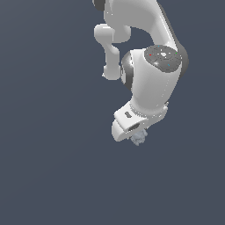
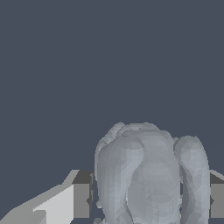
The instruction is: Pick up the object and move it to a goal position.
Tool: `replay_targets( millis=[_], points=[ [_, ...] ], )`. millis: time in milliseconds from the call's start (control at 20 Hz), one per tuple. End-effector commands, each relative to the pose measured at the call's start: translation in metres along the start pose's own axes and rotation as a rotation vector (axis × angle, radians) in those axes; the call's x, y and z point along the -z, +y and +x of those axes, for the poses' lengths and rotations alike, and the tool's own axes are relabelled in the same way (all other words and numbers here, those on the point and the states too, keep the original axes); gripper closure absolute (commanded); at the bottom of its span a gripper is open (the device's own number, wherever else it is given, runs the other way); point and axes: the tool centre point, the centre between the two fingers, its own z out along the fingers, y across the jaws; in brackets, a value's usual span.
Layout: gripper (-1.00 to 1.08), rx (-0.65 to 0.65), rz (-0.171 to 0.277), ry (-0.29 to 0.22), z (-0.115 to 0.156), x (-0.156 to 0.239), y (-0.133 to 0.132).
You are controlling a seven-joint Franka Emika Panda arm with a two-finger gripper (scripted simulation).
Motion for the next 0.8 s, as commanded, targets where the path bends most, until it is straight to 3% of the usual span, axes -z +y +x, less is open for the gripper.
replay_targets(
  millis=[0, 750],
  points=[
    [1.08, -0.001, 0.001, -0.001, 0.01, 0.019, -0.005],
    [1.08, -0.001, 0.001, -0.001, 0.045, 0.081, -0.022]
  ],
)
